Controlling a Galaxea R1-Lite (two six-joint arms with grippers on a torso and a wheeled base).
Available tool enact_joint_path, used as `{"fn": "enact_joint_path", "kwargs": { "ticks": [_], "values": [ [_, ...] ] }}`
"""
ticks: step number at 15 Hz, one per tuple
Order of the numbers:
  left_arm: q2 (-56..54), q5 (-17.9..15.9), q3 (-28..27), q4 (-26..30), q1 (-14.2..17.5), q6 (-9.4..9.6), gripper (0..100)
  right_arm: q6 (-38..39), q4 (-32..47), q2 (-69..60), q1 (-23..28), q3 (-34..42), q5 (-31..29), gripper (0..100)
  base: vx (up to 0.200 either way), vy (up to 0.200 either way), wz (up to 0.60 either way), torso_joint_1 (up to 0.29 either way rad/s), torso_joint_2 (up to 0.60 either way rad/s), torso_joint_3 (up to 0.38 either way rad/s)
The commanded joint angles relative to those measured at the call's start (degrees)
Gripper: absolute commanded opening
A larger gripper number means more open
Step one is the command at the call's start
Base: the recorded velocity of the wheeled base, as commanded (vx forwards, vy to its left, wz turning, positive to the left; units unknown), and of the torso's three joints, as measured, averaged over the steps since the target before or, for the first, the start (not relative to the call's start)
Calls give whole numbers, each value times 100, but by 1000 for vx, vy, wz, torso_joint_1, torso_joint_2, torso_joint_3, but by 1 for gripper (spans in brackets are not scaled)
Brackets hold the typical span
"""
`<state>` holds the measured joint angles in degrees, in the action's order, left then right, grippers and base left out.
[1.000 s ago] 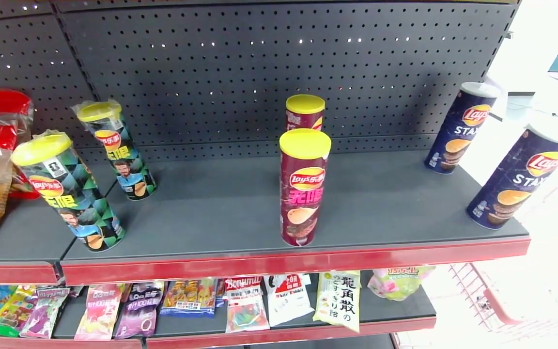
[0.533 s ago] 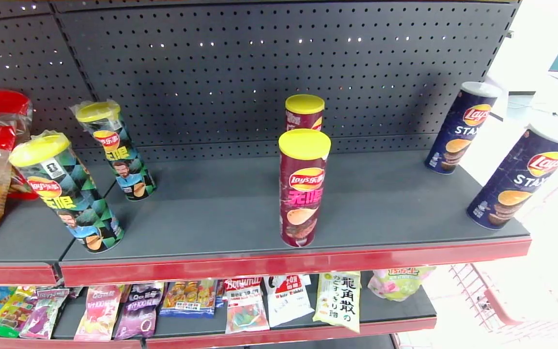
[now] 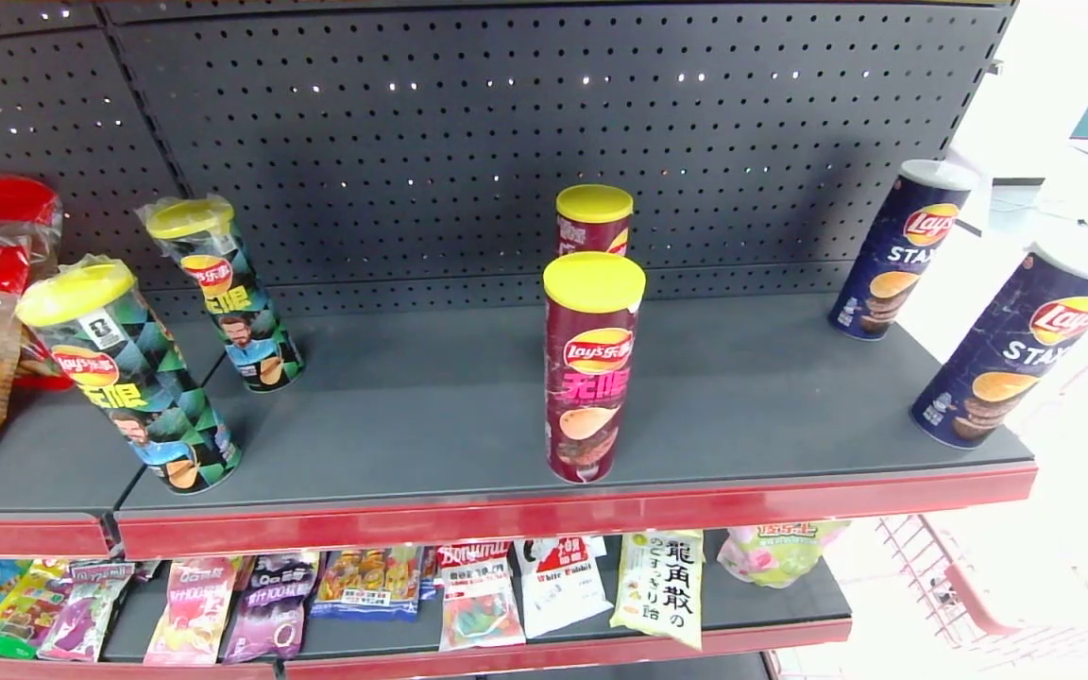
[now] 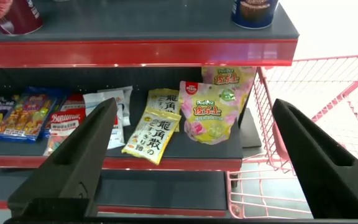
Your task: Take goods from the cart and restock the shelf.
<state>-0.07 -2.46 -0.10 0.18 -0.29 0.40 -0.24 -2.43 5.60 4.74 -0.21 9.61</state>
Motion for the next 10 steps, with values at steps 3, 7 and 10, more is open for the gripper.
{"fn": "enact_joint_path", "kwargs": {
  "ticks": [3,7,10],
  "values": [
    [7,0,1,-1,3,-5,100,-2,-4,3,0,3,-3,100,0,-200,0,-6,-1,1],
    [7,0,1,-1,3,-5,100,-2,-4,3,0,-6,6,100,0,-50,0,3,2,-1],
    [7,0,1,-1,-6,-5,100,-2,-4,3,0,3,-3,100,0,0,0,0,0,0]
  ]
}}
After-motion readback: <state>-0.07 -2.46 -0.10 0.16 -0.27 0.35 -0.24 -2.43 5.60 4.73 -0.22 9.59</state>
